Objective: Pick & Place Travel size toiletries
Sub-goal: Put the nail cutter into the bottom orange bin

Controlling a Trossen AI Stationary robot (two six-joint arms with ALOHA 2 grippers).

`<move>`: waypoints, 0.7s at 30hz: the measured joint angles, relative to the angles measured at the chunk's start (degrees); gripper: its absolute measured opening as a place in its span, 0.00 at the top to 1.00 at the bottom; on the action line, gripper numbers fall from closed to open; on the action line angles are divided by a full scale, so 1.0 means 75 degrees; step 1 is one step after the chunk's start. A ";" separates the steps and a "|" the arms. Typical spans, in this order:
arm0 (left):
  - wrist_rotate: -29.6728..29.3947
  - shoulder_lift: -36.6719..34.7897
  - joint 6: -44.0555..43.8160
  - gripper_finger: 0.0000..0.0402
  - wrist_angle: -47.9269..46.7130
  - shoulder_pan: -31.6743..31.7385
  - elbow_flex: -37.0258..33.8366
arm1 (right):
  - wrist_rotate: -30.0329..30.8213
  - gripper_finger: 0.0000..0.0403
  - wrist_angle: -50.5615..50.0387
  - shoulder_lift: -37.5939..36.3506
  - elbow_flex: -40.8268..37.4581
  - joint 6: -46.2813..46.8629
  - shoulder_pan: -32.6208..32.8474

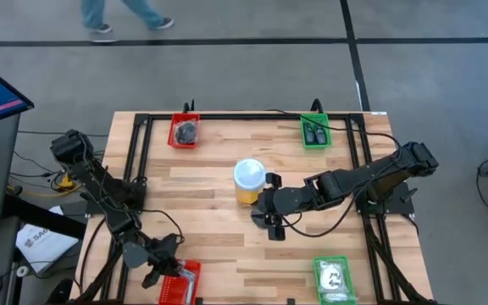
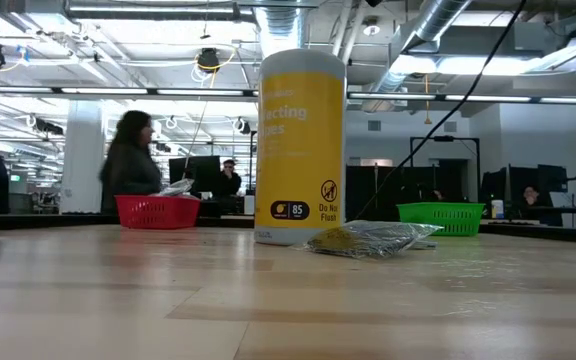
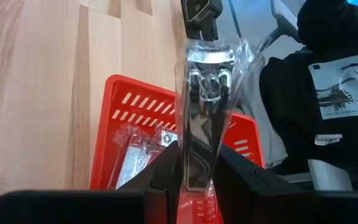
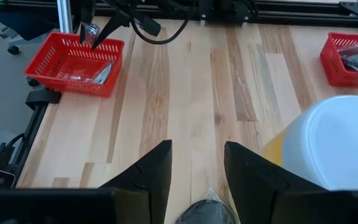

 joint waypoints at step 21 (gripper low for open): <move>0.0000 -0.0003 0.0069 0.80 -0.0001 0.0001 0.0000 | -0.0002 0.66 -0.0211 0.0003 -0.0003 0.0002 0.0002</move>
